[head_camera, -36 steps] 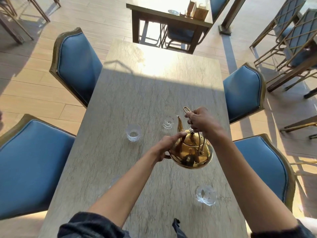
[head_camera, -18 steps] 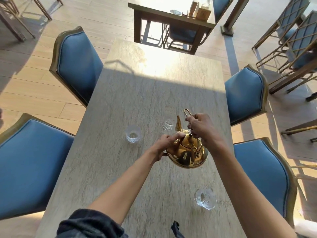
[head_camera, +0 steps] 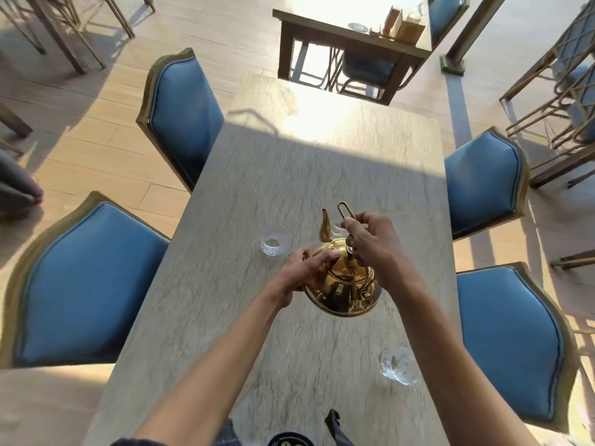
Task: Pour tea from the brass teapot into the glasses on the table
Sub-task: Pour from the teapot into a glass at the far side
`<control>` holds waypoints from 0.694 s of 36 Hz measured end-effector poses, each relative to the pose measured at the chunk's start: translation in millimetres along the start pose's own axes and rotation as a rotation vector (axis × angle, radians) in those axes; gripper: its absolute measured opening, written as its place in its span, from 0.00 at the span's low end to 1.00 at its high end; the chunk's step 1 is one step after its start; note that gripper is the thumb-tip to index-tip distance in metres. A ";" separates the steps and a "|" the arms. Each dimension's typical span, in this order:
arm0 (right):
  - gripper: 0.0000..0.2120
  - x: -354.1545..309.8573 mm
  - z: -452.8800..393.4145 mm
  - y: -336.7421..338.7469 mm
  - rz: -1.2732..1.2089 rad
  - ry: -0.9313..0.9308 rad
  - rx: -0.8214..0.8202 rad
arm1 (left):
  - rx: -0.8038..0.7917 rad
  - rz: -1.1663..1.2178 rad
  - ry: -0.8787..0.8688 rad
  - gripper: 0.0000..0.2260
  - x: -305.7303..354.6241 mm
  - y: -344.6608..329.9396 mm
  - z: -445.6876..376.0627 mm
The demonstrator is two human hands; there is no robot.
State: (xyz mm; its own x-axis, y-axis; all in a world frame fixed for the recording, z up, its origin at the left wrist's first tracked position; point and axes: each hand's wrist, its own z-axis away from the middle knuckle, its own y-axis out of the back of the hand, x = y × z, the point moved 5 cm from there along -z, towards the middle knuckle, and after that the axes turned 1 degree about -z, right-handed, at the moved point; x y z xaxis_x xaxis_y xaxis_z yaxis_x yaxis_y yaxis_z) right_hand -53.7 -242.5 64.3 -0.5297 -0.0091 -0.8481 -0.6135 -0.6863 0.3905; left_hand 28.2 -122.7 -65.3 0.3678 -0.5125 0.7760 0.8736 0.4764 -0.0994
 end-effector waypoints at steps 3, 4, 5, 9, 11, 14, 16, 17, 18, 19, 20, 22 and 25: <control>0.12 -4.1 8.7 -21.8 0.006 0.006 -0.053 | 0.019 0.023 0.012 0.16 -13.5 15.5 15.1; 0.12 -5.3 11.1 -28.5 0.014 0.009 -0.065 | 0.031 0.031 0.018 0.15 -18.6 20.5 20.0; 0.12 -6.6 13.5 -35.2 0.023 0.009 -0.074 | 0.041 0.042 0.025 0.16 -22.8 24.6 25.9; 0.12 -11.3 19.9 -58.0 0.029 -0.015 -0.108 | 0.096 0.070 0.047 0.41 -39.1 38.6 38.0; 0.12 -13.5 21.3 -68.1 0.028 -0.036 -0.123 | 0.106 0.066 0.071 0.41 -43.9 45.3 42.8; 0.13 -14.9 21.0 -80.5 0.039 -0.057 -0.128 | 0.086 0.072 0.094 0.30 -47.6 51.4 47.9; 0.13 -15.8 19.2 -86.6 0.061 -0.071 -0.127 | 0.081 0.080 0.106 0.28 -49.1 54.0 50.6; 0.13 -16.2 18.4 -89.0 0.064 -0.083 -0.130 | 0.080 0.084 0.116 0.28 -49.2 54.2 52.0; 0.13 -16.4 17.5 -90.9 0.066 -0.094 -0.133 | 0.074 0.090 0.124 0.28 -50.2 53.5 53.3; 0.12 -17.0 16.7 -92.2 0.072 -0.103 -0.133 | 0.072 0.096 0.134 0.29 -51.4 52.5 54.1; 0.13 -17.5 15.7 -93.2 0.081 -0.109 -0.131 | 0.071 0.104 0.139 0.30 -53.0 51.6 54.4; 0.13 -18.4 14.7 -94.1 0.094 -0.119 -0.127 | 0.066 0.114 0.150 0.35 -55.7 50.3 54.2; 0.13 -19.9 14.1 -94.7 0.108 -0.129 -0.124 | 0.052 0.121 0.152 0.37 -56.6 49.8 52.4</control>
State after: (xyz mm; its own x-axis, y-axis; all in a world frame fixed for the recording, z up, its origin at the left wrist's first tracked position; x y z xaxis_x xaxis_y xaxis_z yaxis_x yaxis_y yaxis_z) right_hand 6.7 -167.1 49.2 -0.6641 0.0006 -0.7477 -0.4767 -0.7707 0.4228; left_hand 34.2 -32.6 -81.5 0.5165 -0.5494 0.6568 0.8039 0.5753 -0.1510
